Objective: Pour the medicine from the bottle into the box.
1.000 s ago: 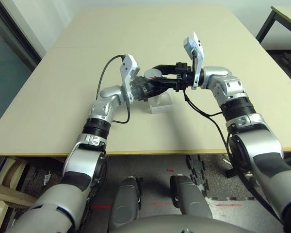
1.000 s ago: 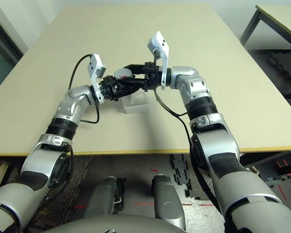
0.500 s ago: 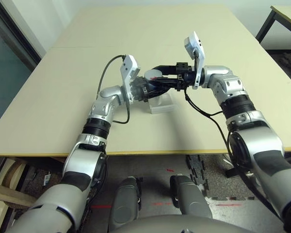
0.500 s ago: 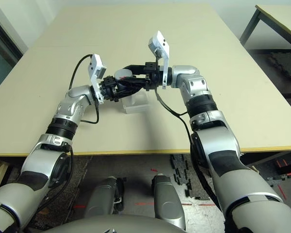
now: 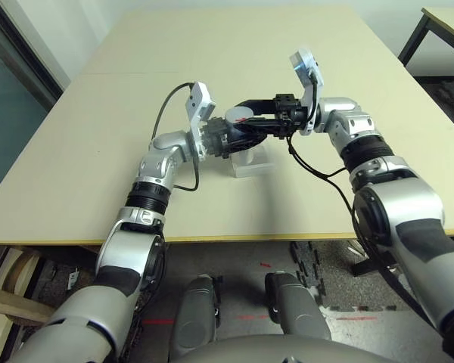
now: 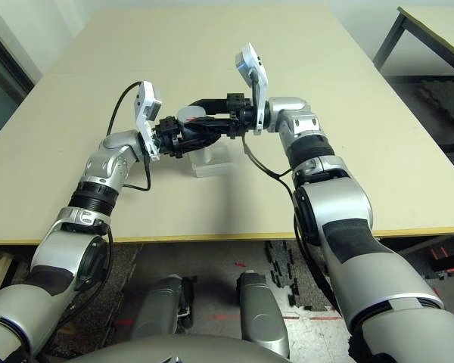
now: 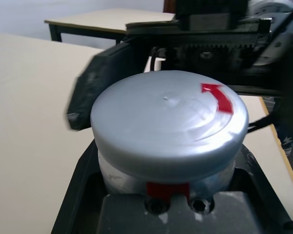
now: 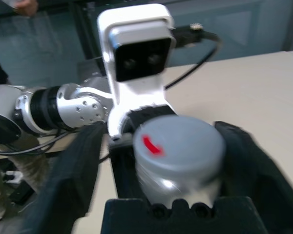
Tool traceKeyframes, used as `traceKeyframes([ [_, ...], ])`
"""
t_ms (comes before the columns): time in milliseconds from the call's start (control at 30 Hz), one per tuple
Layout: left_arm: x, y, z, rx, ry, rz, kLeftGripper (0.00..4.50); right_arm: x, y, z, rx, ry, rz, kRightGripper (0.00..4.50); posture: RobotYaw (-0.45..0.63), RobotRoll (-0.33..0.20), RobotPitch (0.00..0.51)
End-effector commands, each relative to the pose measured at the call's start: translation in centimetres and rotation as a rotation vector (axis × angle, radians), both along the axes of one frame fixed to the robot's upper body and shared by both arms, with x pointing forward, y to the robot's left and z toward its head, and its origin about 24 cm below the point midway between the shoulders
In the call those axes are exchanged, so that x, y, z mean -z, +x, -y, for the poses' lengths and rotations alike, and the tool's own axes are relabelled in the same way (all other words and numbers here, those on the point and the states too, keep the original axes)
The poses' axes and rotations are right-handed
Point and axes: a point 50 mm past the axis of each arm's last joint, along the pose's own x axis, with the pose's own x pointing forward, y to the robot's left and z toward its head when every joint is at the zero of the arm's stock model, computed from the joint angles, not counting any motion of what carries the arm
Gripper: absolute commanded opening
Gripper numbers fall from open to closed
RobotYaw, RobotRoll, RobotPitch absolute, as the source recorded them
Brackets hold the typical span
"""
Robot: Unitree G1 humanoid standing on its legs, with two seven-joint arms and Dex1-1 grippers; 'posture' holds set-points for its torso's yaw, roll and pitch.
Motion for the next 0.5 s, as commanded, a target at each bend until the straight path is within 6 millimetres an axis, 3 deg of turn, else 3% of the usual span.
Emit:
traceKeyframes([
  [33, -0.2, 0.1, 0.3, -0.004, 0.007, -0.007, 2.72, -0.5, 0.0, -0.3, -0.018, -0.002, 0.021, 4.50, -0.16, 0.000, 0.113],
  [500, -0.2, 0.1, 0.8, 0.009, 0.005, -0.005, 2.72, -0.2, 0.5, 0.8, 0.088, -0.026, 0.021, 4.50, -0.17, 0.000, 0.111],
])
